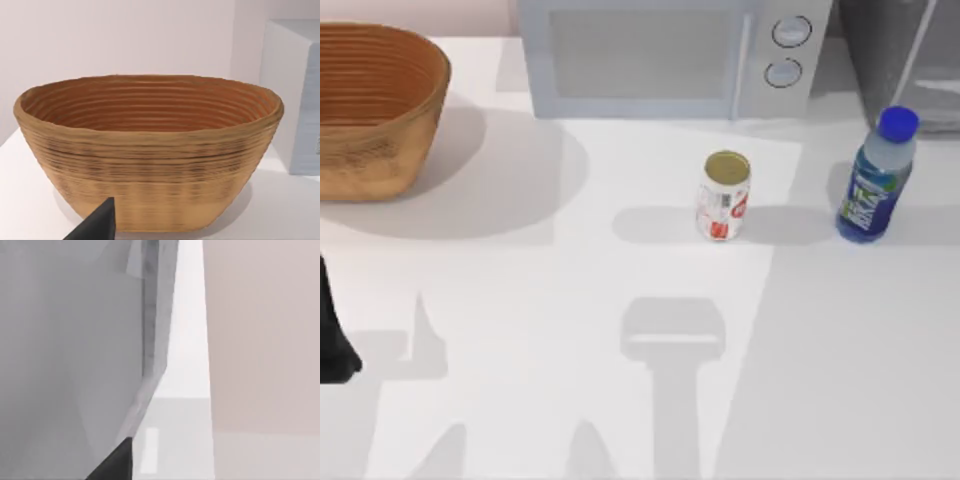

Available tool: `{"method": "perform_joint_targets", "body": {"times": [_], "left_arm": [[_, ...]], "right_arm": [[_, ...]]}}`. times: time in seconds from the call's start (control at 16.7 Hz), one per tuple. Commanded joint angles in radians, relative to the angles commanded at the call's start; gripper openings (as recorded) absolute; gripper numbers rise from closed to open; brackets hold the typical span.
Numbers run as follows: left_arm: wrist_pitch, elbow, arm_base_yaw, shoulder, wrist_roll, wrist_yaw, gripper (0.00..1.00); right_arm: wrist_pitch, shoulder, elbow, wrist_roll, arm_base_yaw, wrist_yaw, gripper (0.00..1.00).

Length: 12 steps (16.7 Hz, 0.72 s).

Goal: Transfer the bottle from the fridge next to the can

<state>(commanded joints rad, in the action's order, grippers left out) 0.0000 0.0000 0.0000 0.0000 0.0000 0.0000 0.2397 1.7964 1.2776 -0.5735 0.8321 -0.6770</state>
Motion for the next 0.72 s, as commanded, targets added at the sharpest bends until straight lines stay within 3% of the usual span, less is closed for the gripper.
{"method": "perform_joint_targets", "body": {"times": [0.54, 0.72], "left_arm": [[0.0, 0.0, 0.0, 0.0, 0.0, 0.0, 1.0], [0.0, 0.0, 0.0, 0.0, 0.0, 0.0, 1.0]], "right_arm": [[-0.221, -0.123, -0.196, 0.402, -0.617, 0.464, 1.0], [-0.276, -0.161, -0.26, 0.515, -0.76, 0.591, 1.0]]}}
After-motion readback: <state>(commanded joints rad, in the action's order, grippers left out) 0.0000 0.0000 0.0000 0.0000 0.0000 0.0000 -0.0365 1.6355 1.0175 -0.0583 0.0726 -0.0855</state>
